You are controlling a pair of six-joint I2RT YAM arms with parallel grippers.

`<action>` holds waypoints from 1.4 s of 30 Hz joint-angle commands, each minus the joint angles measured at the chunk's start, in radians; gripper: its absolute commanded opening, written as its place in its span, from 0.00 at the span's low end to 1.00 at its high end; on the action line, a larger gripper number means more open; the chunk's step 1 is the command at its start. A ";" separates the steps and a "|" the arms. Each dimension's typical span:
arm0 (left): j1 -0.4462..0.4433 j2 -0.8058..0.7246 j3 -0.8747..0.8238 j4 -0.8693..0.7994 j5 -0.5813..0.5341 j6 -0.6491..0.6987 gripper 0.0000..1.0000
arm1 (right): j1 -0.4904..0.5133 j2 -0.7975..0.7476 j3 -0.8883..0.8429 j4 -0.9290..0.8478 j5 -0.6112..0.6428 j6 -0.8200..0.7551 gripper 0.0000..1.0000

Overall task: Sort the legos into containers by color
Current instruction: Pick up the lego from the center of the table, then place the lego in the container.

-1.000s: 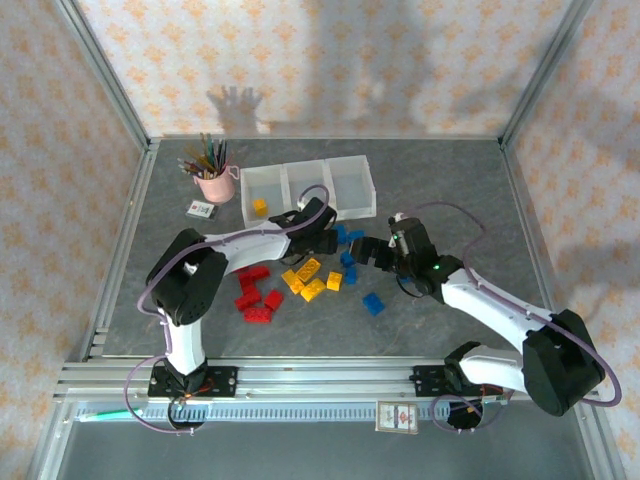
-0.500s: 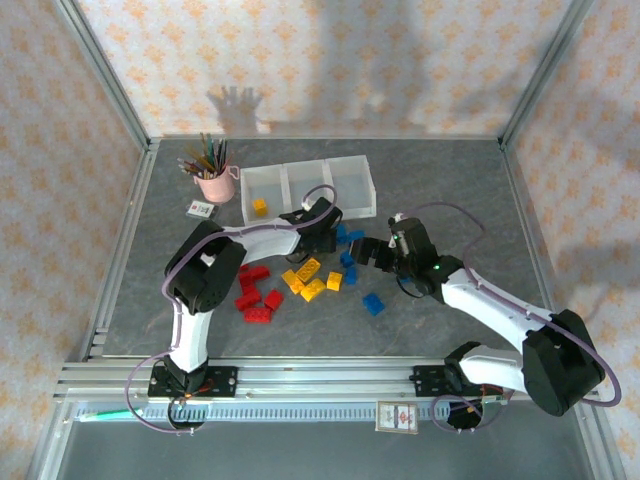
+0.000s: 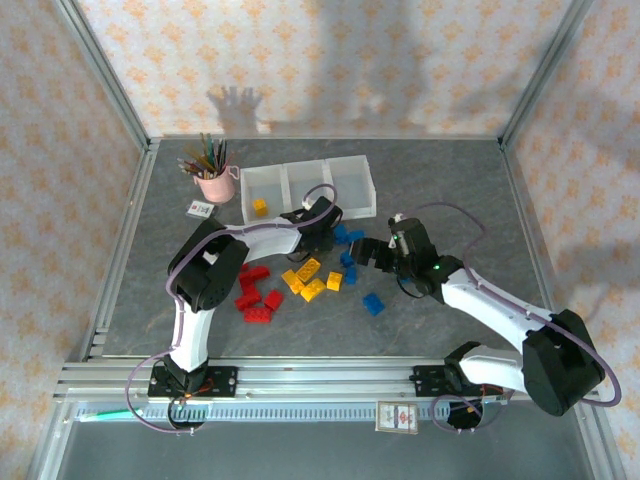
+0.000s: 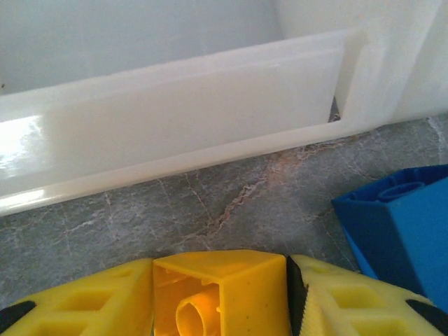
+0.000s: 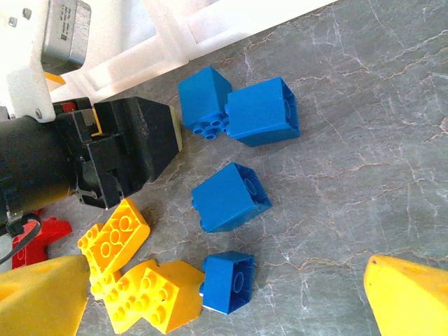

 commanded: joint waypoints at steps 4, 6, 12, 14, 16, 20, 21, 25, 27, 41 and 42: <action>0.007 -0.090 -0.045 0.026 0.019 -0.020 0.47 | -0.005 -0.005 0.033 -0.048 0.004 -0.036 1.00; 0.007 -0.114 -0.064 0.031 0.022 -0.025 0.46 | -0.005 -0.005 0.048 -0.065 0.008 -0.048 1.00; 0.007 -0.256 -0.134 0.030 0.018 -0.034 0.43 | -0.001 0.022 0.097 -0.096 -0.008 -0.068 1.00; 0.014 -0.303 -0.141 0.001 -0.015 -0.026 0.43 | 0.008 0.030 0.114 -0.097 -0.011 -0.063 0.99; 0.033 -0.345 -0.143 -0.017 -0.029 -0.023 0.42 | 0.023 0.042 0.127 -0.088 -0.010 -0.052 1.00; 0.092 -0.394 -0.126 -0.024 -0.034 -0.004 0.41 | 0.067 0.072 0.143 -0.035 -0.014 0.013 1.00; 0.106 -0.392 -0.117 -0.031 -0.037 0.001 0.41 | 0.077 0.081 0.145 -0.017 -0.012 0.025 1.00; 0.171 -0.352 -0.055 -0.040 -0.043 0.019 0.41 | 0.114 0.127 0.174 0.039 0.013 0.050 1.00; 0.199 -0.320 -0.021 -0.042 -0.050 0.018 0.40 | 0.120 0.148 0.184 0.073 0.014 0.056 1.00; 0.321 -0.065 0.182 -0.032 -0.094 0.004 0.50 | 0.122 0.224 0.257 0.137 0.017 0.064 1.00; 0.322 -0.059 0.191 -0.036 -0.093 0.005 0.55 | 0.122 0.223 0.260 0.133 0.016 0.060 1.00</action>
